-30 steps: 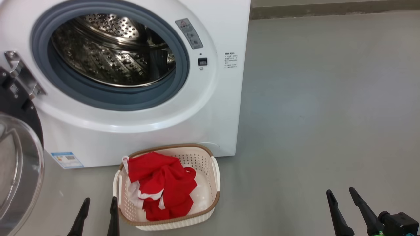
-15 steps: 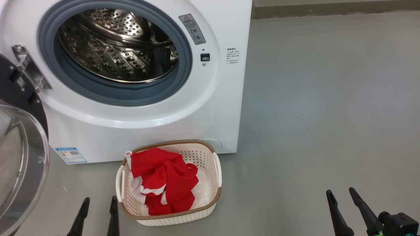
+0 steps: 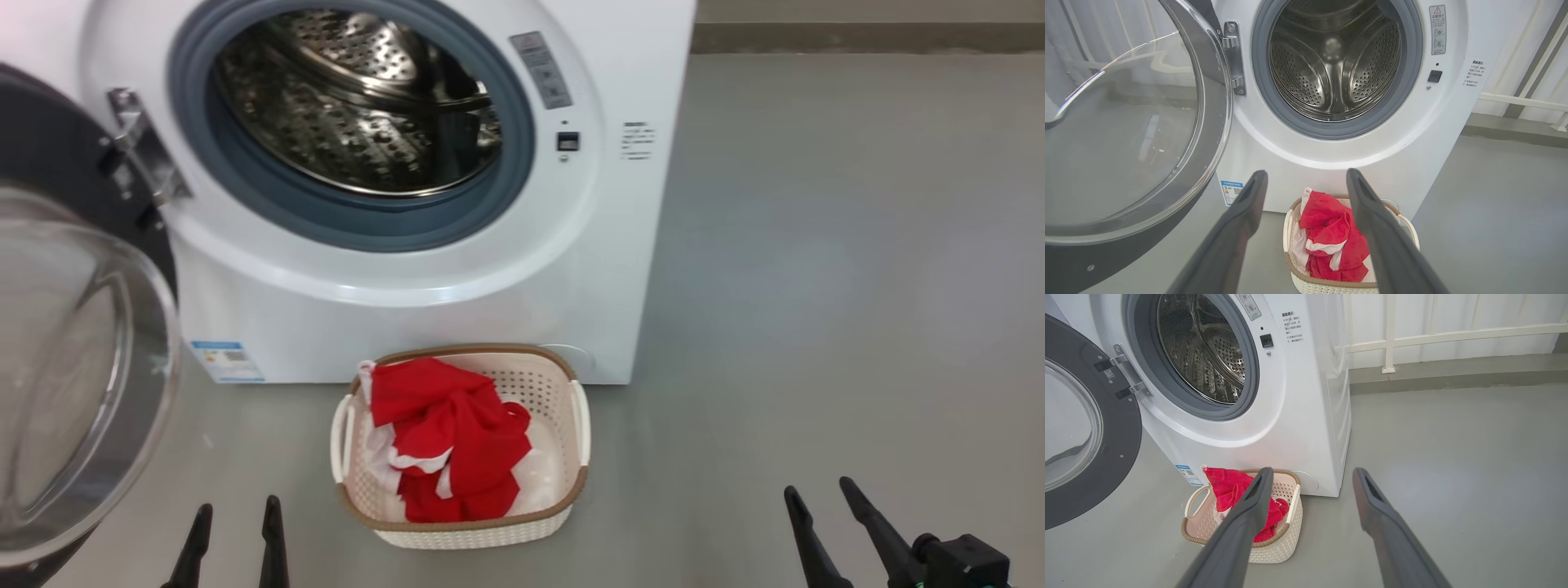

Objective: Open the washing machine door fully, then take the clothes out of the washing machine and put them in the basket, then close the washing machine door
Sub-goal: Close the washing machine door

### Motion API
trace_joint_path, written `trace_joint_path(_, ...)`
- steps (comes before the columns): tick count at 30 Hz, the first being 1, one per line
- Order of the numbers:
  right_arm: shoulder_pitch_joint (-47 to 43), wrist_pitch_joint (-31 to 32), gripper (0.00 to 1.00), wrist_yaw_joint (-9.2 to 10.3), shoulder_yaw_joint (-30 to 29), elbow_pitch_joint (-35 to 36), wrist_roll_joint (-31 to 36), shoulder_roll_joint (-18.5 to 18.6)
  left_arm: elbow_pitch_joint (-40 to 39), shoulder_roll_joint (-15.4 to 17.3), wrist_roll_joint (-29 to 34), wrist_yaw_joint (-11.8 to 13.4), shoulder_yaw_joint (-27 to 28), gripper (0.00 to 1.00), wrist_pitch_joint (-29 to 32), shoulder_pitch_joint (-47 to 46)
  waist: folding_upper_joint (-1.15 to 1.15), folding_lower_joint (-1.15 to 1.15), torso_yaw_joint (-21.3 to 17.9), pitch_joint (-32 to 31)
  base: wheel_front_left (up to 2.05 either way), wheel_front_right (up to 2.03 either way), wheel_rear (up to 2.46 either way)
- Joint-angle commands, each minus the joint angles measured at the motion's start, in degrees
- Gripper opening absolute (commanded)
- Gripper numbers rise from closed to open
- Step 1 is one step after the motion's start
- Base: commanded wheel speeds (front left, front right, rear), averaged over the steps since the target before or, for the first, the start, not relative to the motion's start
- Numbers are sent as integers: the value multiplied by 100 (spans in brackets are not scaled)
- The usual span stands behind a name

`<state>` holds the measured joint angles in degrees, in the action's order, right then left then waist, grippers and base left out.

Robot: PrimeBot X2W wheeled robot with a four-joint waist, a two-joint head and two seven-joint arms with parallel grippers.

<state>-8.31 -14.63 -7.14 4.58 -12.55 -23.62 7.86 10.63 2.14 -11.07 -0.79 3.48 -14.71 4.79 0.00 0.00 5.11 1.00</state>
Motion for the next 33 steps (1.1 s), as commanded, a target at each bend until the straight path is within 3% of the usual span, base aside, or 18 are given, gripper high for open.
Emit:
trace_joint_path(1,187,-37,100,-35,163,109,44,138,-103,74,-43,75,158,100,-29,-26,0,0,246,-2,0,0,0)
trace_joint_path(21,591,-37,100,-35,914,-140,-55,325,-183,74,-318,481,-35,100,-29,348,0,0,1725,-200,0,0,0)
trace_joint_path(33,737,-37,100,-35,1201,-227,-80,342,-323,74,-430,663,-74,100,-29,517,0,0,2196,-267,0,0,0)
